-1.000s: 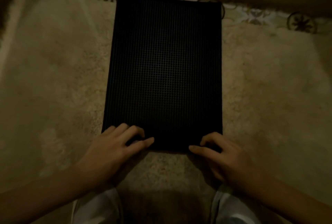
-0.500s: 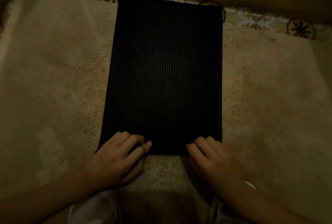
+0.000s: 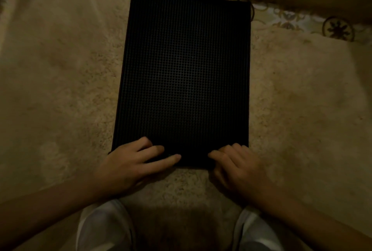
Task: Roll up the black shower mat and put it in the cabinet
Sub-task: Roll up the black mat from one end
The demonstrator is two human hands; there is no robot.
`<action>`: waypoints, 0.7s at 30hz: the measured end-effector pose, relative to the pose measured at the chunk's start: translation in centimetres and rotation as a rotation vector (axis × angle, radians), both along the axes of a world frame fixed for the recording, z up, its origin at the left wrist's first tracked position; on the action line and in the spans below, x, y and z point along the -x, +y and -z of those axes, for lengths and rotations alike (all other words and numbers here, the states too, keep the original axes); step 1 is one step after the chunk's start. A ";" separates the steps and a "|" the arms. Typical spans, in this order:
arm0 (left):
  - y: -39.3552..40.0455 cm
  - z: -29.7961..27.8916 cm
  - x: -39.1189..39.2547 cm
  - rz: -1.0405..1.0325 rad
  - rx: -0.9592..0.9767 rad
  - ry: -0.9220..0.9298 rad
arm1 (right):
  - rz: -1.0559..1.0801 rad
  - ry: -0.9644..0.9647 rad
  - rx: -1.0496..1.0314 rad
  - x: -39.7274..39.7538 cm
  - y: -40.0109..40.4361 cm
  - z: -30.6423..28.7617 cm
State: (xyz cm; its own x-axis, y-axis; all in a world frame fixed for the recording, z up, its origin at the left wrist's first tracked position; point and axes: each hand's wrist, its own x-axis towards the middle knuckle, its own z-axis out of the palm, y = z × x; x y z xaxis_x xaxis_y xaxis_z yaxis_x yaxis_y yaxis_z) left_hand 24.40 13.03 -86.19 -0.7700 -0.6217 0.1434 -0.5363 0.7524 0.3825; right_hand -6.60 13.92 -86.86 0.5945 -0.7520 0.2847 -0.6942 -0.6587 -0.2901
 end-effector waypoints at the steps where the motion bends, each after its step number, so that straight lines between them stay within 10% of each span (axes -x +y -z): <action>1: -0.1 0.1 -0.1 0.010 0.010 -0.010 | -0.049 0.002 -0.011 0.2 -0.5 0.1; 21: -2.1 0.5 -0.3 -0.031 -0.090 0.042 | -0.167 0.073 -0.025 0.6 -2.8 0.1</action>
State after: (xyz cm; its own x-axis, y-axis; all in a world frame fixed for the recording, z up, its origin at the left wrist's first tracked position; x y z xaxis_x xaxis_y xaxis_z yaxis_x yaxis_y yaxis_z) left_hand 24.68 10.96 -86.68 -0.7445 -0.6573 0.1173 -0.5412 0.6969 0.4706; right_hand -7.17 11.09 -86.97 0.7301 -0.6475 0.2185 -0.5959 -0.7597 -0.2604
